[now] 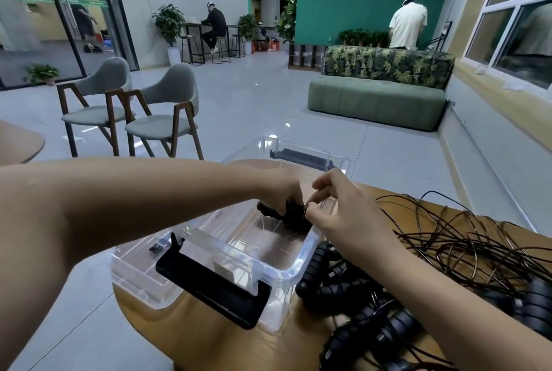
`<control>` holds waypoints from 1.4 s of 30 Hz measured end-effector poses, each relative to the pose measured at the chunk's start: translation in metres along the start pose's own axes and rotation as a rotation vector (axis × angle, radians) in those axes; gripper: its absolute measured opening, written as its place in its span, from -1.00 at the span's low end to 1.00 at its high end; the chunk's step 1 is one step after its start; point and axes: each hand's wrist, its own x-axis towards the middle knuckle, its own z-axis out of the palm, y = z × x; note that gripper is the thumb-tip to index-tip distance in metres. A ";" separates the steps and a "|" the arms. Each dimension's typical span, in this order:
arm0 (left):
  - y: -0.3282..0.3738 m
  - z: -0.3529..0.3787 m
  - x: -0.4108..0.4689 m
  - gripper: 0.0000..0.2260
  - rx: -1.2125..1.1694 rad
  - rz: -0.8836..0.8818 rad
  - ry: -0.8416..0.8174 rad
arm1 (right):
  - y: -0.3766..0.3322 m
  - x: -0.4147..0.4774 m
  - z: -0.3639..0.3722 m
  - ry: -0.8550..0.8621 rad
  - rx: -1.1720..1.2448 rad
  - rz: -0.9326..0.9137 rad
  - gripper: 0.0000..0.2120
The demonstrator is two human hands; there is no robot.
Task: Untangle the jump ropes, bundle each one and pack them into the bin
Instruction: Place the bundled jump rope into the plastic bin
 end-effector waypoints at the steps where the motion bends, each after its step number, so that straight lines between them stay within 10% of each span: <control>1: 0.001 -0.003 -0.005 -0.72 -0.009 0.001 -0.040 | -0.001 0.000 0.000 0.000 -0.005 -0.001 -0.77; 15: -0.024 -0.010 -0.032 -0.43 -0.036 -0.053 0.062 | 0.002 0.001 -0.002 0.009 0.016 -0.039 -0.75; 32: 0.153 -0.084 -0.127 -0.73 -0.738 0.038 0.529 | 0.045 -0.120 -0.107 -0.045 -0.025 0.315 -0.78; 42: 0.266 -0.021 -0.092 -0.82 -0.912 0.039 0.484 | 0.109 -0.233 -0.151 0.380 -0.210 0.554 -0.84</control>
